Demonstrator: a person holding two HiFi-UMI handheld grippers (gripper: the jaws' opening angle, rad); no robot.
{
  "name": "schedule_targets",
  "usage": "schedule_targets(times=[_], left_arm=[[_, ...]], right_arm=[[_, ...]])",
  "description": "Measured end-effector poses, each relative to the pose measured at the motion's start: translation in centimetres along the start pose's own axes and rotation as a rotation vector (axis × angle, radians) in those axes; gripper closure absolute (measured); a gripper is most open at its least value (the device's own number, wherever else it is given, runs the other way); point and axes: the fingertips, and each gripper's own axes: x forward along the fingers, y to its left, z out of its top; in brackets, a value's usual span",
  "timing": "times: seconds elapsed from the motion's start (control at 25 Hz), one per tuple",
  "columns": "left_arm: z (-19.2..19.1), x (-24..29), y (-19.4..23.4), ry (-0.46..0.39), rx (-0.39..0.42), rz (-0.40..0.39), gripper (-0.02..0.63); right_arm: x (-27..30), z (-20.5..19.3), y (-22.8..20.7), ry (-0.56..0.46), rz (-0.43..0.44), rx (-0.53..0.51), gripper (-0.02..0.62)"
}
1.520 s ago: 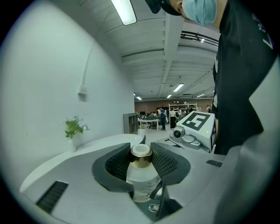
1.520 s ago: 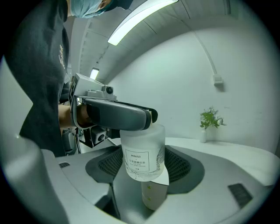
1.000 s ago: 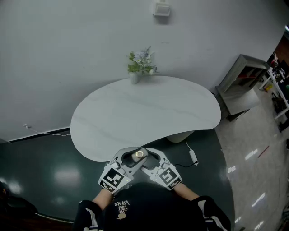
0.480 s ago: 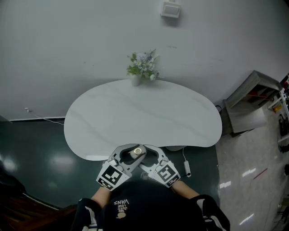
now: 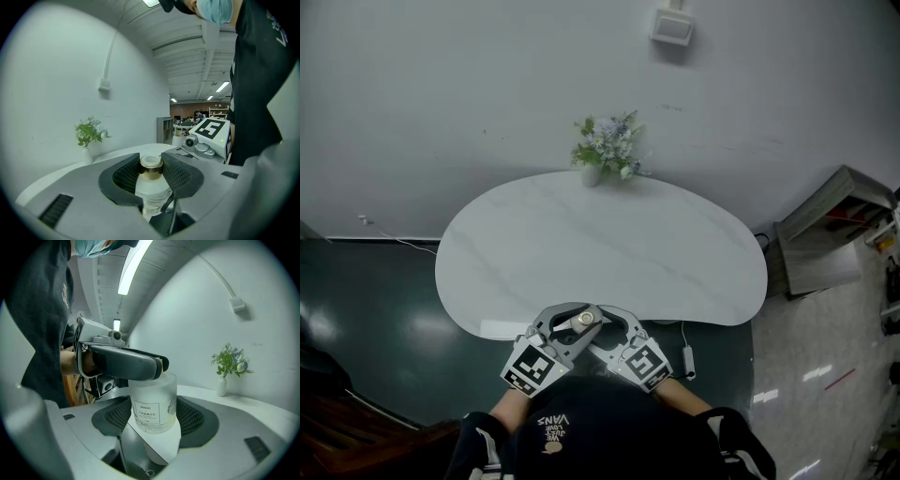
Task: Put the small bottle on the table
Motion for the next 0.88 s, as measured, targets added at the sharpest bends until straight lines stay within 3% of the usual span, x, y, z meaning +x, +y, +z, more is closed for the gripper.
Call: schedule_targets(times=[0.88], left_arm=[[0.1,2.3,13.0,0.006,0.035,-0.070,0.446]], right_arm=[[10.1,3.2,-8.4,-0.007,-0.065,0.030,0.330]])
